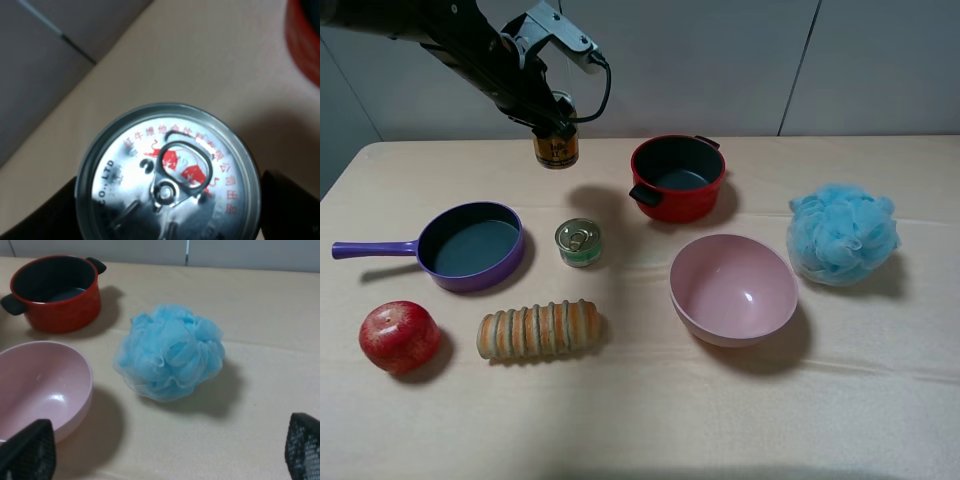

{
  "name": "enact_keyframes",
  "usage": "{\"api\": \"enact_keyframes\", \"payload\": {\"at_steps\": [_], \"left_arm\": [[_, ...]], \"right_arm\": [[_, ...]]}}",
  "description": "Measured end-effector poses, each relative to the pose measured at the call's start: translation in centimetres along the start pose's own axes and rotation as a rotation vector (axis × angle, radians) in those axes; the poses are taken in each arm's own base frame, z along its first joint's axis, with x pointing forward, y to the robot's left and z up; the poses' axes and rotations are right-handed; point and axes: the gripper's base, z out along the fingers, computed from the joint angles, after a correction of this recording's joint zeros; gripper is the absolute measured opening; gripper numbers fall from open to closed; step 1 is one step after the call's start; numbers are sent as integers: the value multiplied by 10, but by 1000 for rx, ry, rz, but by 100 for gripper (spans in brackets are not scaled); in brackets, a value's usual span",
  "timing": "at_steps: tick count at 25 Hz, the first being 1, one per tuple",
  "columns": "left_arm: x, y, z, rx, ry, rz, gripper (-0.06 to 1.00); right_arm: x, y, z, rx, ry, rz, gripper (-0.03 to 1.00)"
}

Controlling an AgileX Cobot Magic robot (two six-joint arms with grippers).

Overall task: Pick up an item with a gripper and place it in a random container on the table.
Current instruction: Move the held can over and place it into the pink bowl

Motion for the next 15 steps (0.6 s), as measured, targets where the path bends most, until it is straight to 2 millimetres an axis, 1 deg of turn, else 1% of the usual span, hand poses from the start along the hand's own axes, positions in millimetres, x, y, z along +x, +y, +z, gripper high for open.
{"api": "enact_keyframes", "payload": {"at_steps": [7,15], "left_arm": [[-28,-22,-18,56,9,59,68],[-65,-61,-42,119,-32,153,68]], "right_arm": [[0,0,0,0,0,0,69],[0,0,0,0,0,0,69]]}}
